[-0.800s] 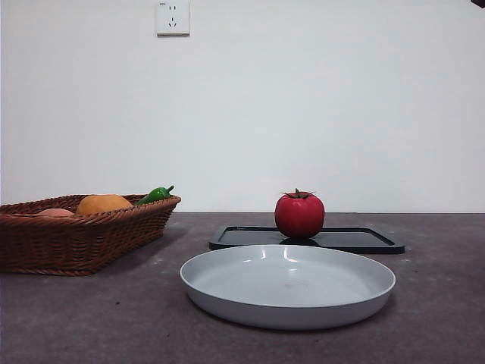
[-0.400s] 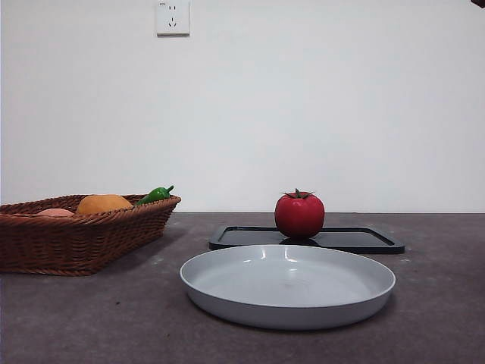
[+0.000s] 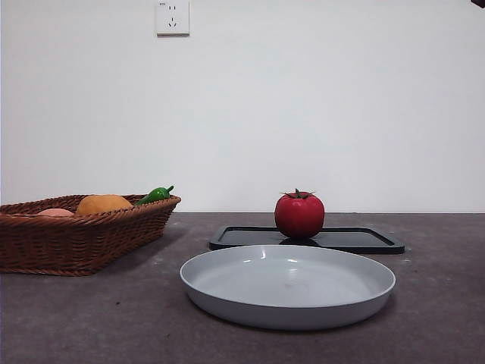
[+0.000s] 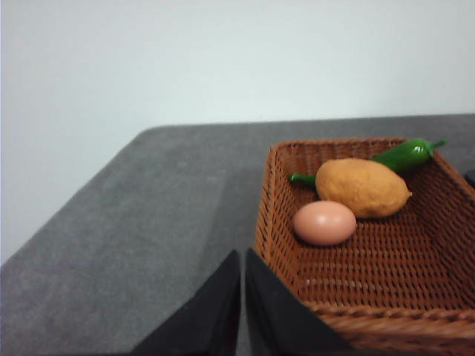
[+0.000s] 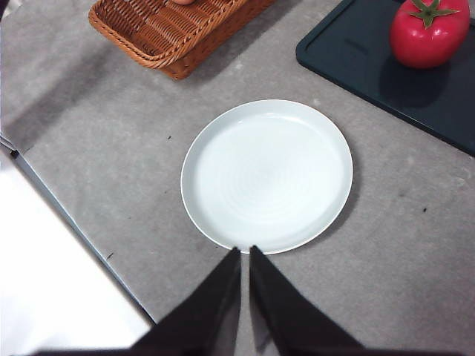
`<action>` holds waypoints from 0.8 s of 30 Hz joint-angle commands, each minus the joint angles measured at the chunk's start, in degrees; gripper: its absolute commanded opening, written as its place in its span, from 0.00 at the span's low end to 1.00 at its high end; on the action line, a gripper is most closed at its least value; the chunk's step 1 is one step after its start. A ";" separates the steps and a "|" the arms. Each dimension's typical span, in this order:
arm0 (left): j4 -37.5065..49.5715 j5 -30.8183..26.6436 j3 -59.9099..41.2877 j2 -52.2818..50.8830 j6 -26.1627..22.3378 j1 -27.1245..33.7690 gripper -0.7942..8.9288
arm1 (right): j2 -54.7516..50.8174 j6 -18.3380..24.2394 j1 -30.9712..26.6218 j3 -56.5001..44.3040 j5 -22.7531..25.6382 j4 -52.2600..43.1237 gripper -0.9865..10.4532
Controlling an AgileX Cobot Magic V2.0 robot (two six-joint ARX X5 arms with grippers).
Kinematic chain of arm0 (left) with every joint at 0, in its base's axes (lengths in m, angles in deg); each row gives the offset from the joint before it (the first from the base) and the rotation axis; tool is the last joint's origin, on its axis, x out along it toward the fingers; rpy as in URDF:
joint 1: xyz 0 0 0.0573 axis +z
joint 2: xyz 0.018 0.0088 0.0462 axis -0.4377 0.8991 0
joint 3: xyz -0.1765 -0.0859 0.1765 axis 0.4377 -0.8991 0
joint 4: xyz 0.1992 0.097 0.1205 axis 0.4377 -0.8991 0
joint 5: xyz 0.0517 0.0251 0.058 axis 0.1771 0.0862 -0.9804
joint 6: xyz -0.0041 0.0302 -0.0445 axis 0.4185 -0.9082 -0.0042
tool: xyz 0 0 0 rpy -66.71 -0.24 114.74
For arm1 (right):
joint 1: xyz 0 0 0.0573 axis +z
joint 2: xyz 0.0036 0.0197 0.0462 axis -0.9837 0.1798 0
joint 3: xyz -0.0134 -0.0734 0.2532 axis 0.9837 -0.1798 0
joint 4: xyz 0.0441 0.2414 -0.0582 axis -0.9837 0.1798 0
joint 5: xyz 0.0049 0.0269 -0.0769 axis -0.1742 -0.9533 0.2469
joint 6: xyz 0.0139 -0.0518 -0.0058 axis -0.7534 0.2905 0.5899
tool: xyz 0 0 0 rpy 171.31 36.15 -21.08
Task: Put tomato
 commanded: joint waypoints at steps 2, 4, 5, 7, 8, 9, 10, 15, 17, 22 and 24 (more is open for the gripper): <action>-1.53 -0.28 -1.22 -0.33 0.42 0.11 0.09 | 0.26 -0.39 0.31 0.42 -0.15 -0.72 0.09; -2.91 -0.28 -1.22 -0.33 0.42 0.11 0.09 | 0.26 -0.39 0.31 0.42 -0.13 -0.72 0.09; -3.69 -0.28 -1.22 -0.33 0.42 0.11 0.09 | 0.26 -0.39 0.31 0.42 -0.13 -0.72 0.09; -5.60 -0.28 -1.22 -0.33 0.46 0.11 0.09 | 0.26 -0.39 0.31 0.42 -0.15 -0.72 0.09; -6.56 -0.28 -1.22 -0.33 0.46 0.11 0.09 | 0.26 -0.39 0.31 0.44 -0.13 -0.72 0.09; -7.32 -0.28 -1.20 -0.33 0.44 0.13 0.09 | 0.26 -0.39 0.31 0.42 -0.13 -0.72 0.09; -7.28 -0.28 -1.20 -0.33 0.44 0.13 0.09 | 0.26 -0.39 0.31 0.42 -0.13 -0.72 0.09; -7.28 -0.28 -1.18 -0.33 0.42 0.13 0.09 | 0.26 -0.39 0.31 0.44 -0.13 -0.74 0.09; -7.28 -0.28 -1.18 -0.33 0.42 0.13 0.09 | 0.26 -0.39 0.31 0.44 -0.13 -0.72 0.09; -7.28 -0.28 -1.18 -0.31 0.42 0.13 0.09 | 0.26 -0.39 0.31 0.44 -0.13 -0.72 0.09; -7.28 -0.28 -1.18 -0.33 0.42 0.13 0.09 | 0.26 -0.39 0.31 0.44 -0.13 -0.72 0.09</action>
